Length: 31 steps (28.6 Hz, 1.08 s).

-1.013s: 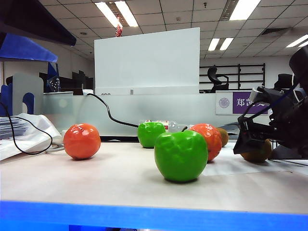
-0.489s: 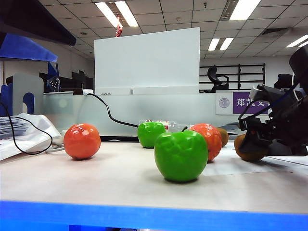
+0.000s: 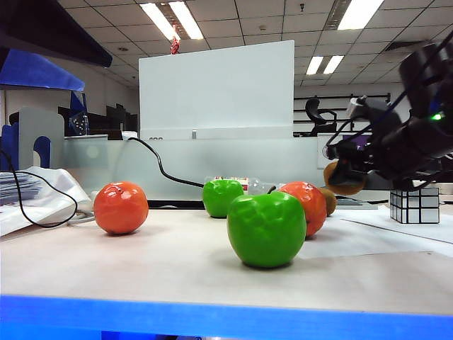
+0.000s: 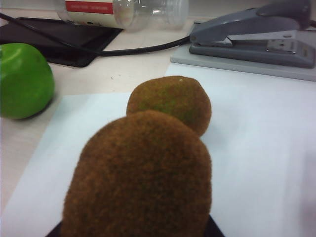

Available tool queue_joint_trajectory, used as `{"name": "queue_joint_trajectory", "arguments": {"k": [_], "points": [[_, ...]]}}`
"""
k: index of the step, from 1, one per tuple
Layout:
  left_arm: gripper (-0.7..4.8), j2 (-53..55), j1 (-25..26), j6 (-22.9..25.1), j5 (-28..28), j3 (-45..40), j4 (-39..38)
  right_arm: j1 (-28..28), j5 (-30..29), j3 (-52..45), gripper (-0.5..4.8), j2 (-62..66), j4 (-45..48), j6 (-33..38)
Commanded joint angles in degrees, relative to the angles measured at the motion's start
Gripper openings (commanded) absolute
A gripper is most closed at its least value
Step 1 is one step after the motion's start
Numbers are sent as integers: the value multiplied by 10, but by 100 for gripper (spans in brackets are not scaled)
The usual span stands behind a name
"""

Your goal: Put the same fruits together.

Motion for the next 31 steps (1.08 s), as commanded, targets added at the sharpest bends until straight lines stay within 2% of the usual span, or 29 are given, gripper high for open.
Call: {"name": "queue_joint_trajectory", "arguments": {"k": [1, 23, 25, 28, 31], "points": [[466, -1, 0, -2, 3, 2, 3, 1, -4, 38, 40, 19, -32, -3], [466, -1, 0, -2, 2, 2, 4, 1, 2, 63, 46, 87, -51, -17], [466, -1, 0, -2, 0, 2, 4, 1, 2, 63, 80, 87, -50, -17], [466, -1, 0, -2, -2, 2, 4, 1, 2, 63, 218, 87, -49, -17], [466, -1, 0, -2, -2, 2, 4, 1, 2, 63, 382, 87, -49, -17]]}}
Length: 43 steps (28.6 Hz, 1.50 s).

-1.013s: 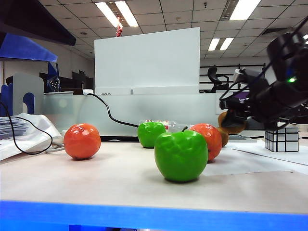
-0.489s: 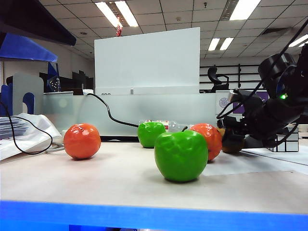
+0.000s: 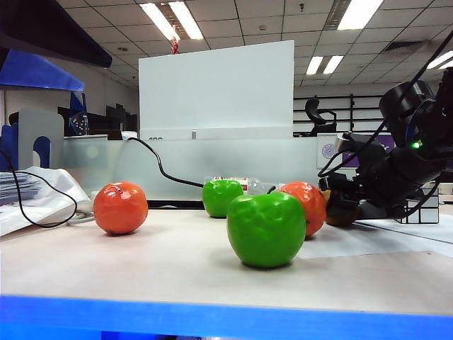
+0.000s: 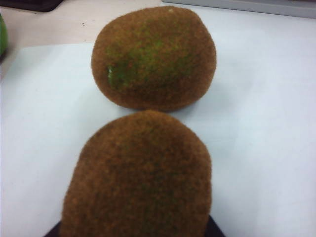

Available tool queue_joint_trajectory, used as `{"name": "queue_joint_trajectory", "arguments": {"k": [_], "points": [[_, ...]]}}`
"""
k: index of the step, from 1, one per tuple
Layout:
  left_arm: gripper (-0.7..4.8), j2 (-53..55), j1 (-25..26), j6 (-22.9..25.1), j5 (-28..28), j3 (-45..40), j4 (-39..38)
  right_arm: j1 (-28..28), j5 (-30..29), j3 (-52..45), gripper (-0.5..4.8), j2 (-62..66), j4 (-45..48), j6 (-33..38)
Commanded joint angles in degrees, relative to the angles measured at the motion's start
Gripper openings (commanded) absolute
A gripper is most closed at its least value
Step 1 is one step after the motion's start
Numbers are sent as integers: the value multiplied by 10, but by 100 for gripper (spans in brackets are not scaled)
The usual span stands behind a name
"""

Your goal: Put the same fruits together.

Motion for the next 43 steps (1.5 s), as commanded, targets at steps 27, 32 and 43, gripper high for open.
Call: {"name": "queue_joint_trajectory", "arguments": {"k": [27, 32, 43], "points": [[466, -1, 0, -2, 0, 2, 4, 0, -1, 3, 479, -87, 12, 0], [466, -1, 0, -1, -1, 2, 5, 3, -75, 0, 479, -142, -46, 0], [466, -1, 0, -1, -11, 2, 6, 110, -26, -6, 479, -177, -158, -71]]}}
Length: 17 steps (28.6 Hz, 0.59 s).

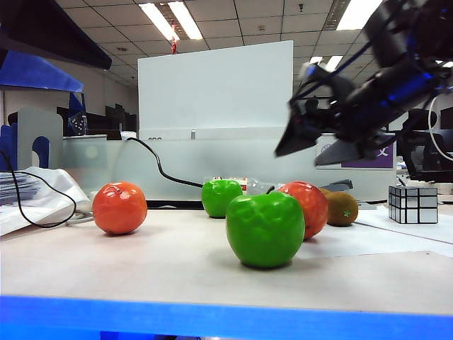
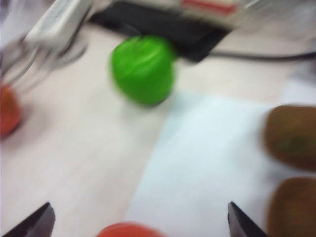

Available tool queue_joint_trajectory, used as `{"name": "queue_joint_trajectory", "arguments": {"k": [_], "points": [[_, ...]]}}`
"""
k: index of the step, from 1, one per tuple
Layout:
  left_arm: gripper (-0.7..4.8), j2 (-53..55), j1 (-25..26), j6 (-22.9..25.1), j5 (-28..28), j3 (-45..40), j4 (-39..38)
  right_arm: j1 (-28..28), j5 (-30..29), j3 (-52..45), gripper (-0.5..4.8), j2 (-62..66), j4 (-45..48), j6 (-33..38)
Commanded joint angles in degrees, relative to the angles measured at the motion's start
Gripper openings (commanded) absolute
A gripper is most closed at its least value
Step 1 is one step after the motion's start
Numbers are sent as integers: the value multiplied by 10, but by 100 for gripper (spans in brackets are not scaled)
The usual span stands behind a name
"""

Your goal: Put the same fruits together.

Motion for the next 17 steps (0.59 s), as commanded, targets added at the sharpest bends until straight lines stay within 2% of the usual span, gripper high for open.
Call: {"name": "queue_joint_trajectory", "arguments": {"k": [1, 6, 17], "points": [[466, -1, 1, -1, 0, 2, 5, 34, 53, -5, 479, -2, -8, -26], [466, -1, 1, 0, 0, 2, 5, 51, 74, -9, 479, -2, -42, -25], [466, -1, 1, 0, 0, 2, 4, 53, 75, -40, 479, -4, -62, -27]]}}
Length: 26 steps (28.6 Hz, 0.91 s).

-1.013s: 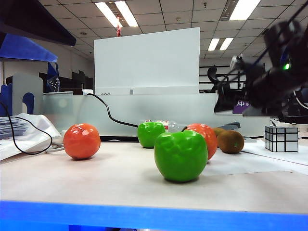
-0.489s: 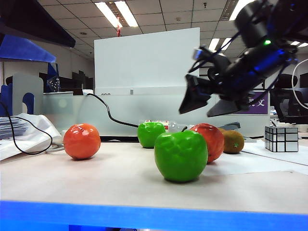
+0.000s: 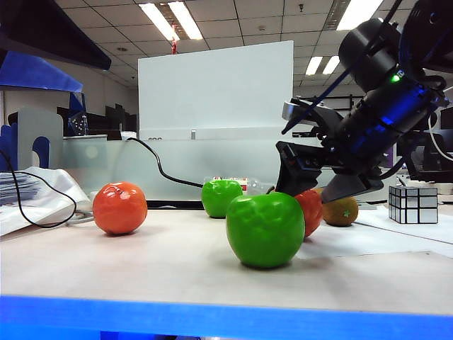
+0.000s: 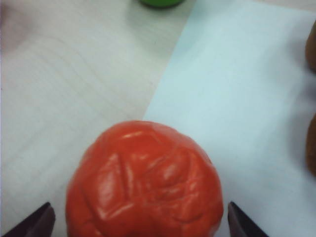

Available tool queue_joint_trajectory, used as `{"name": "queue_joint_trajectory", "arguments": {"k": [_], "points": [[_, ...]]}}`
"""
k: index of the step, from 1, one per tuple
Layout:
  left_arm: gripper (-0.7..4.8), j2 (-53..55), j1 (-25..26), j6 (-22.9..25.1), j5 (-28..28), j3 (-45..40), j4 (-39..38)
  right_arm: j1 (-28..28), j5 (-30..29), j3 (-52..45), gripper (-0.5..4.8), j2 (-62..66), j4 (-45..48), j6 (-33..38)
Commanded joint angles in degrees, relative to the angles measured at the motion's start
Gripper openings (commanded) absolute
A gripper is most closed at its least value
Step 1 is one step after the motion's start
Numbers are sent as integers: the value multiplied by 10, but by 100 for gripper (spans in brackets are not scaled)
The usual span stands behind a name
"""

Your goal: Put the same fruits together.

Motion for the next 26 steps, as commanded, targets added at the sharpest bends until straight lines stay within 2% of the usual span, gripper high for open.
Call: {"name": "queue_joint_trajectory", "arguments": {"k": [1, 23, 24, 26], "points": [[466, -1, 0, 0, 0, 2, 4, 1, 0, -3, 479, -3, 19, -2], [466, -1, 0, 0, 0, 2, 4, 1, -18, -2, 479, 36, 67, -1], [466, -1, 0, 0, 0, 2, 4, 1, -18, -2, 468, 36, 68, -1], [466, -1, 0, 0, 0, 2, 4, 1, -18, -2, 388, 36, 68, -1]]}}
